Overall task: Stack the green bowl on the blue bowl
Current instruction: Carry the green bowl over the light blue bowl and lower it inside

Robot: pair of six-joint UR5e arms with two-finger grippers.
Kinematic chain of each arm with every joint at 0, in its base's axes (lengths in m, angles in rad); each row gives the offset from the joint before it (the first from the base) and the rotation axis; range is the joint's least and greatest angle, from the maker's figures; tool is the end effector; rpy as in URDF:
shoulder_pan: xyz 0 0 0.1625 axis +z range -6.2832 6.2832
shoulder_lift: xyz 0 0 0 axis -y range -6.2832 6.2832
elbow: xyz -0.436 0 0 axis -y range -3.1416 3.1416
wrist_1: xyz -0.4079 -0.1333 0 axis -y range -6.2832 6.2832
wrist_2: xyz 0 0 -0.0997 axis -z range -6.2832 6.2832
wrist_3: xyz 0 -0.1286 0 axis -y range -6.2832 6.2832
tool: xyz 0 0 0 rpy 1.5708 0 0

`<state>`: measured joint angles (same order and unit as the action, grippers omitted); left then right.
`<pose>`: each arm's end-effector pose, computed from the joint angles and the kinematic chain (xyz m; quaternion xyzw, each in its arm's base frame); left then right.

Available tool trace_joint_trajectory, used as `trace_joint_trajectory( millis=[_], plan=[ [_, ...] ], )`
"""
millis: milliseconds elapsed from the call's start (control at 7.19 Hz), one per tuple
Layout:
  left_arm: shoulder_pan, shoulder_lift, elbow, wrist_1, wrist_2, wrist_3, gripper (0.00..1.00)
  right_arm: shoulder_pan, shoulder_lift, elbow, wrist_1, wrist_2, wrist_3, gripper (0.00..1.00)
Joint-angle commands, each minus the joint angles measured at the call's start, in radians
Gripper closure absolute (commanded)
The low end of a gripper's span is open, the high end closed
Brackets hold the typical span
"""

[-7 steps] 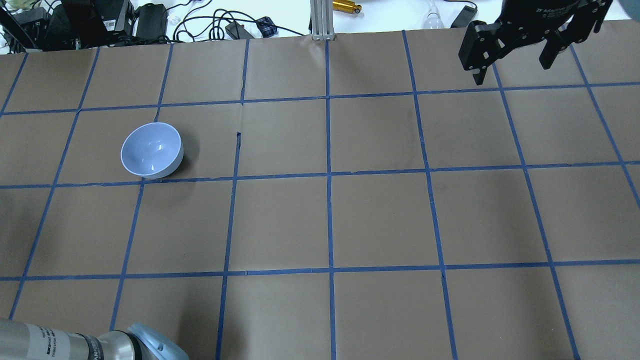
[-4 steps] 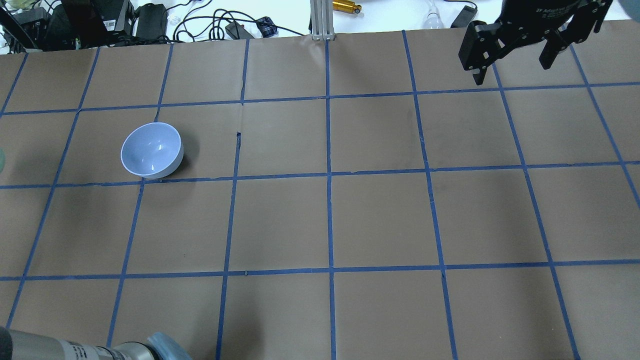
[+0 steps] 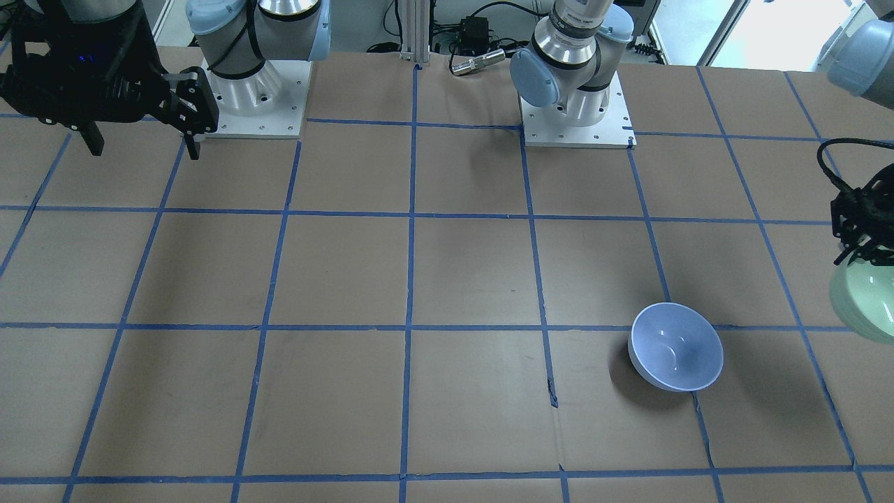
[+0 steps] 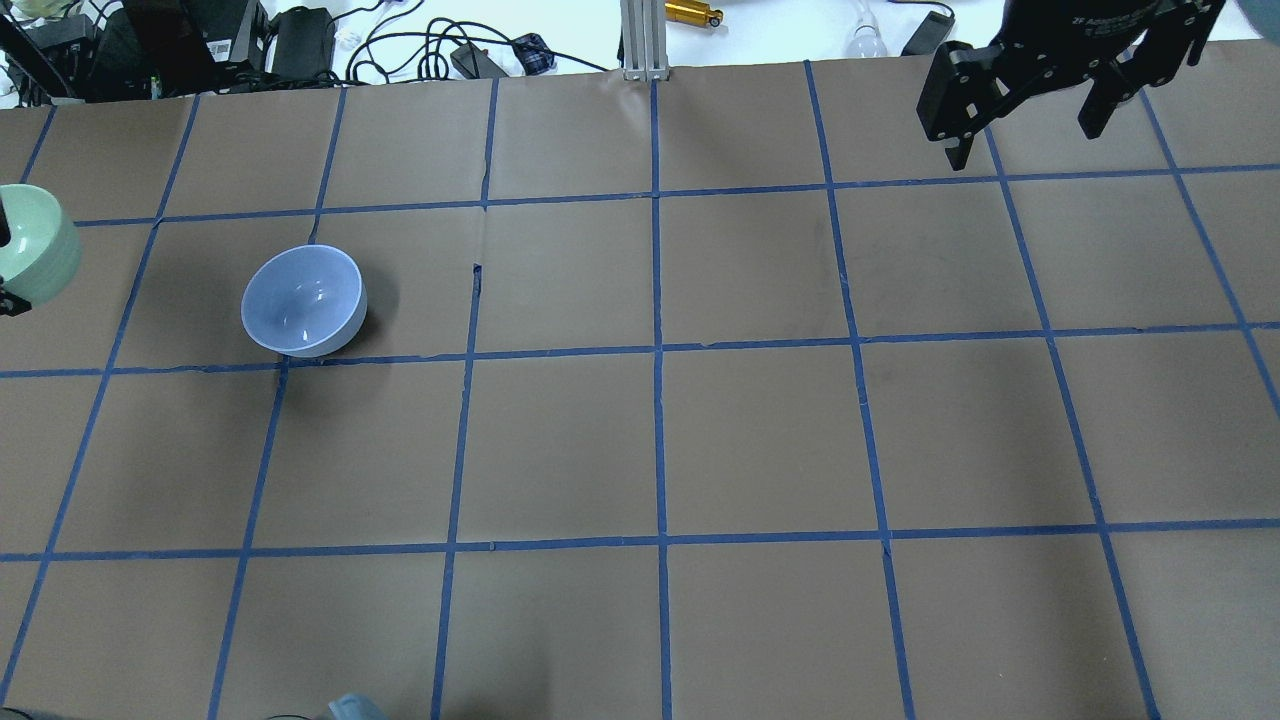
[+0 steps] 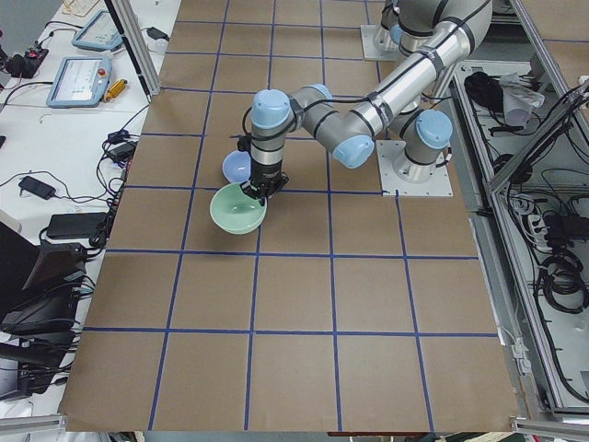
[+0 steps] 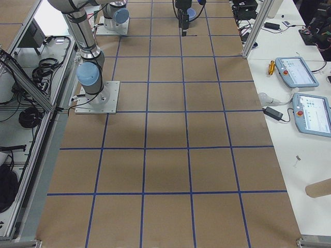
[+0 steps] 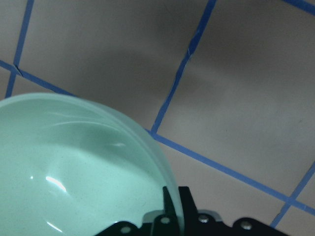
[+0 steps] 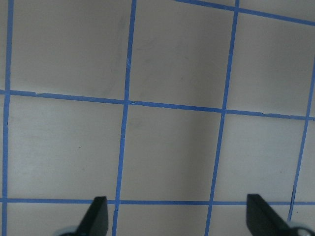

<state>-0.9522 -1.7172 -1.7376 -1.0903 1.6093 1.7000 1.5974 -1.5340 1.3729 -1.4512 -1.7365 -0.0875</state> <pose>0.2268 -0.5399 0.3580 0.5115 0.8550 -0.0158 0.0842 0.1260 -0.5204 0.5410 0.0551 -0.9948 0.0182 0.0833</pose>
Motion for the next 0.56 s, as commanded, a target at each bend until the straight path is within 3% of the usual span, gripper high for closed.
trace_joint_trajectory(
  millis=[0, 417],
  plan=[
    [-0.17, 0.013, -0.011, -0.011, -0.018, -0.26, 1.0, 0.0, 0.0, 0.0, 0.0, 0.0, 0.0, 0.0],
    [-0.36, -0.019, -0.042, -0.004, -0.023, -0.573, 1.0, 0.0, 0.0, 0.0, 0.0, 0.0, 0.0, 0.0]
  ],
)
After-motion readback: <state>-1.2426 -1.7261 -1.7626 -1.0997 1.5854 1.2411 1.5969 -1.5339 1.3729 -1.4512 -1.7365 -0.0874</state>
